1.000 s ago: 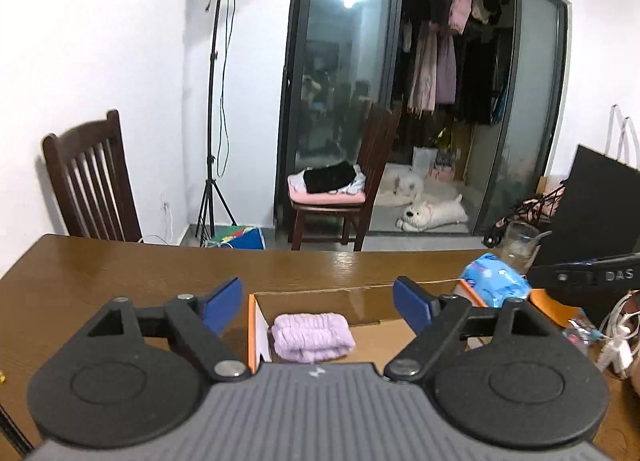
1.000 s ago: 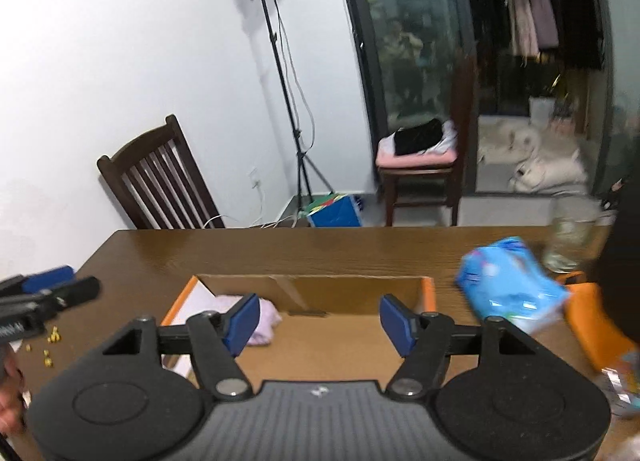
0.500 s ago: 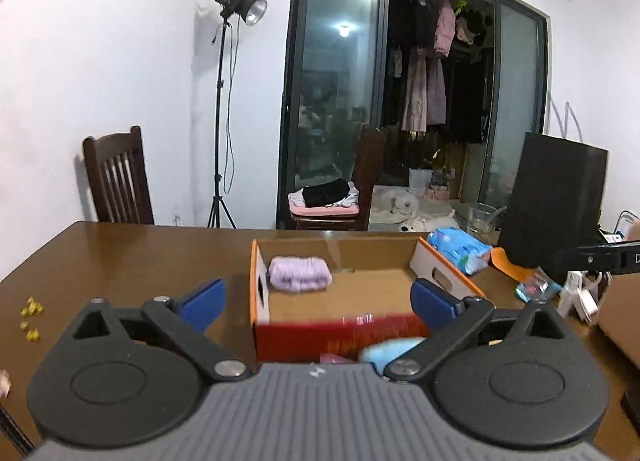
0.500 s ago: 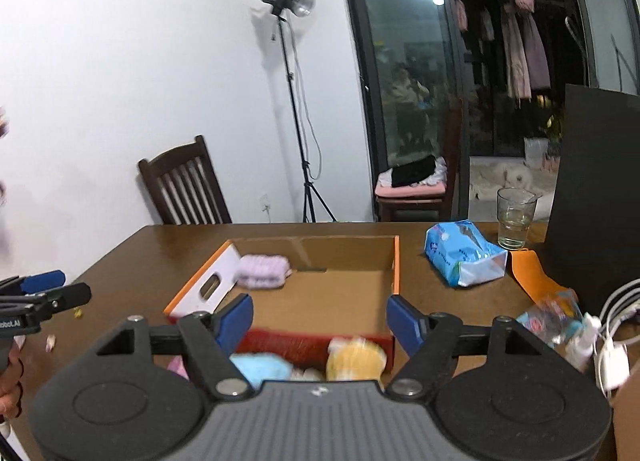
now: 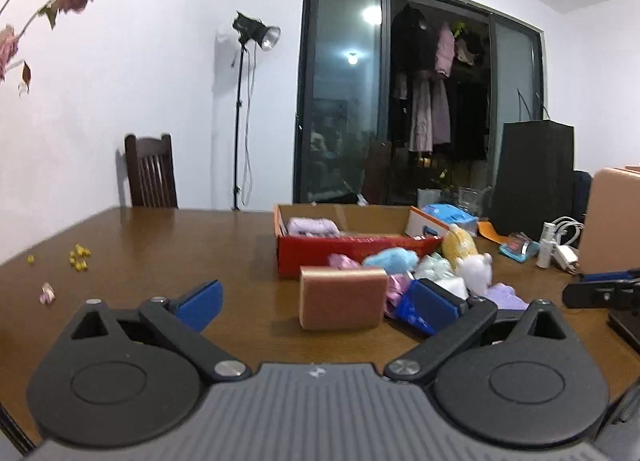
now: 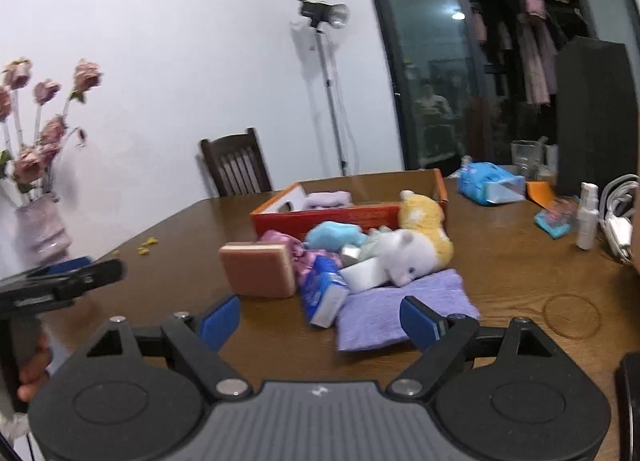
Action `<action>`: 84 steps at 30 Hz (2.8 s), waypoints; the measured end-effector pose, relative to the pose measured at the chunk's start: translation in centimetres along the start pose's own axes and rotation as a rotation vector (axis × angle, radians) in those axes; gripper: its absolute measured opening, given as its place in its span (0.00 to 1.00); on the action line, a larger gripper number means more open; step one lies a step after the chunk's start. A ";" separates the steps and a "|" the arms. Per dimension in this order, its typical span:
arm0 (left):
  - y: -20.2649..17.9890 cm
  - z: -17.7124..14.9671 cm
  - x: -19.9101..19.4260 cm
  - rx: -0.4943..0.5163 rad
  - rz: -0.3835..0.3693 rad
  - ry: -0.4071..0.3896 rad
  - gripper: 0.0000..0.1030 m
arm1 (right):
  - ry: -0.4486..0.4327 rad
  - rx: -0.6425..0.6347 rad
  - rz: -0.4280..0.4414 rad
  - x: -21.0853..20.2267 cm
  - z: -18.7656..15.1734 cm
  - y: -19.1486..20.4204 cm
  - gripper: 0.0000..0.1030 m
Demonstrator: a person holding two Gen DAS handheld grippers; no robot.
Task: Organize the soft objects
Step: 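Move both grippers back toward the pink sponge on the table, then close both grippers on the pink-and-cream sponge, then carry the sponge into the cardboard box and open both grippers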
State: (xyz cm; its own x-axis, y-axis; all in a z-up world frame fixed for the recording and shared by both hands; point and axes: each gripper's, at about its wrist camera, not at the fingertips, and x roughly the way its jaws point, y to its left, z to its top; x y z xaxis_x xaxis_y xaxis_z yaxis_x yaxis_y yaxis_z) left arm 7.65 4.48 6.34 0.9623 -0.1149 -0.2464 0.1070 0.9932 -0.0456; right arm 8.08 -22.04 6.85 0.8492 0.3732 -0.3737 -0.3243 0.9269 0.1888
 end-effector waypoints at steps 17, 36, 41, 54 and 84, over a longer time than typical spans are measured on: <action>4.4 -0.6 15.8 -0.276 -0.083 0.166 0.62 | 0.072 0.139 0.129 17.4 4.1 0.7 0.46; 8.5 -4.6 10.5 -0.477 -0.275 0.362 0.56 | 0.228 0.289 0.248 14.8 -0.8 -0.8 0.26; 7.1 -5.0 11.1 -0.451 -0.307 0.418 0.40 | 0.270 0.291 0.242 16.1 -1.3 0.3 0.37; 5.3 1.2 12.8 -0.386 -0.362 0.263 0.31 | 0.187 0.280 0.253 15.7 2.2 -0.4 0.30; -3.8 8.2 55.4 -0.409 -0.314 0.655 0.34 | 0.351 -0.024 -0.337 45.9 19.2 -16.6 0.28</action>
State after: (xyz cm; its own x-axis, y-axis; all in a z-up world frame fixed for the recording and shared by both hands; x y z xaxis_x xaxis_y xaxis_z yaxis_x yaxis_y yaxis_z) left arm 62.60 -5.55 0.84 0.5490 -0.4983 -0.6711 0.1254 0.8429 -0.5233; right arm 60.43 -21.05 4.01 0.7183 0.0394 -0.6946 -0.0690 0.9975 -0.0147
